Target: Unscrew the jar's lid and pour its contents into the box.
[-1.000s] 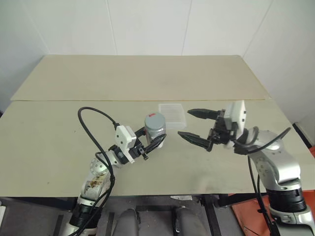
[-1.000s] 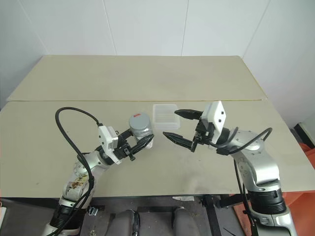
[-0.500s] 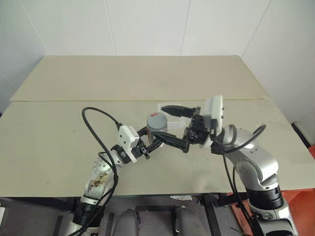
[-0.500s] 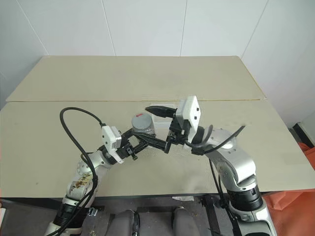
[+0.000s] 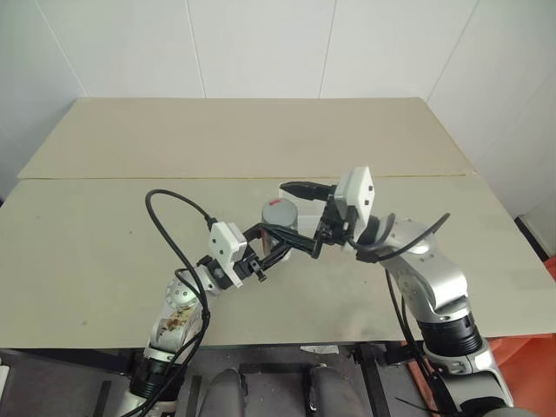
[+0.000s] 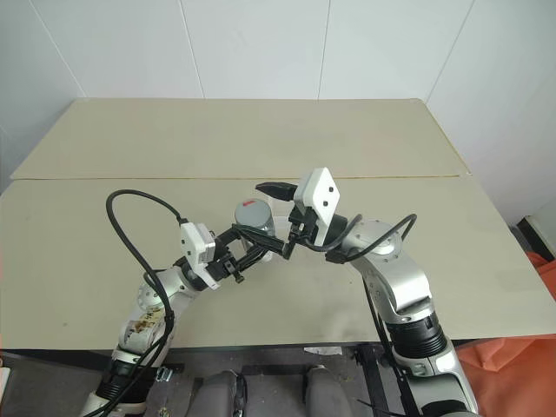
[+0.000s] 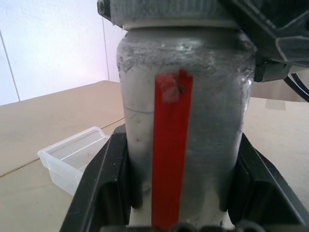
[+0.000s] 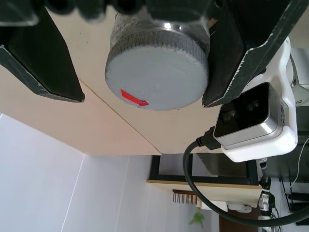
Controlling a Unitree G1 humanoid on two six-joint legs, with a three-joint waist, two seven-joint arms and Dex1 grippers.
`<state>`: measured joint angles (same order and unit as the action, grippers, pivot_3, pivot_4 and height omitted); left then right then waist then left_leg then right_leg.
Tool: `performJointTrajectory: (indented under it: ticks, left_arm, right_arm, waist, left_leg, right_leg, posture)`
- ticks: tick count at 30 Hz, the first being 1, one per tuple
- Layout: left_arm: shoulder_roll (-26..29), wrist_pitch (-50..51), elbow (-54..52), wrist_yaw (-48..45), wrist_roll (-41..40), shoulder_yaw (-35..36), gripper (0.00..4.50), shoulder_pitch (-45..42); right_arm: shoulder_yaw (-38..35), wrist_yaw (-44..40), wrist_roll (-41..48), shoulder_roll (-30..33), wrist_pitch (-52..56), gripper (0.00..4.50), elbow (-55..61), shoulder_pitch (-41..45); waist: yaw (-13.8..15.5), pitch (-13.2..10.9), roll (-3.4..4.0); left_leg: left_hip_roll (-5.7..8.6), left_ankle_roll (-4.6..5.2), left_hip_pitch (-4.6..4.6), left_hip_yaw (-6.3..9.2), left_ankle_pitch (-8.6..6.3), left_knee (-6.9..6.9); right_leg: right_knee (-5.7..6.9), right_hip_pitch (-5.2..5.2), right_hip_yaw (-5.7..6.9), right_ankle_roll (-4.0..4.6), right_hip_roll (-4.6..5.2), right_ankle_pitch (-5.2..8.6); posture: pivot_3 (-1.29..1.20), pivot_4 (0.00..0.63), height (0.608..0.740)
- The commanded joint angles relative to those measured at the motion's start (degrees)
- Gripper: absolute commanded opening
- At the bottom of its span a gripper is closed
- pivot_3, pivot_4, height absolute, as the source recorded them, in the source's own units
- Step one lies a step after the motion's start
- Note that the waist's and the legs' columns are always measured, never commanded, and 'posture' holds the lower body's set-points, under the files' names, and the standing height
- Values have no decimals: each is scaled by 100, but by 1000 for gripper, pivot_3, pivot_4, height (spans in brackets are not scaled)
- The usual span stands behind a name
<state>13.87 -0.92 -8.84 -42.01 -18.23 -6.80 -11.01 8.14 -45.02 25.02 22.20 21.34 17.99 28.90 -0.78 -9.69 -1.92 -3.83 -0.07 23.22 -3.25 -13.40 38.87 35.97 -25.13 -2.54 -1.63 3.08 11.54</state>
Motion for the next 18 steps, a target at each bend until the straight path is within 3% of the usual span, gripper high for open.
performJointTrajectory:
  ticks: [1, 18]
  left_arm:
    - [17, -152, -96, -39, -63, 53, 2067, -11]
    - [91, -224, 38, -212, -111, 162, 2067, -42]
  right_arm:
    - [-255, -79, 48, 138, -196, 4500, 182, -64]
    - [-1001, -430, 417, 741, -209, 4500, 228, -498]
  waist:
    - [-1, 0, 0]
    - [-2, 0, 0]
  left_leg:
    - [0, 0, 0, 0, 0, 0]
    - [0, 0, 1, 0, 0, -1]
  right_leg:
    - [0, 0, 0, -1, 0, 0]
    - [-1, 0, 0, -4, 0, 2]
  posture:
    - [0, 150, 740]
    - [0, 150, 740]
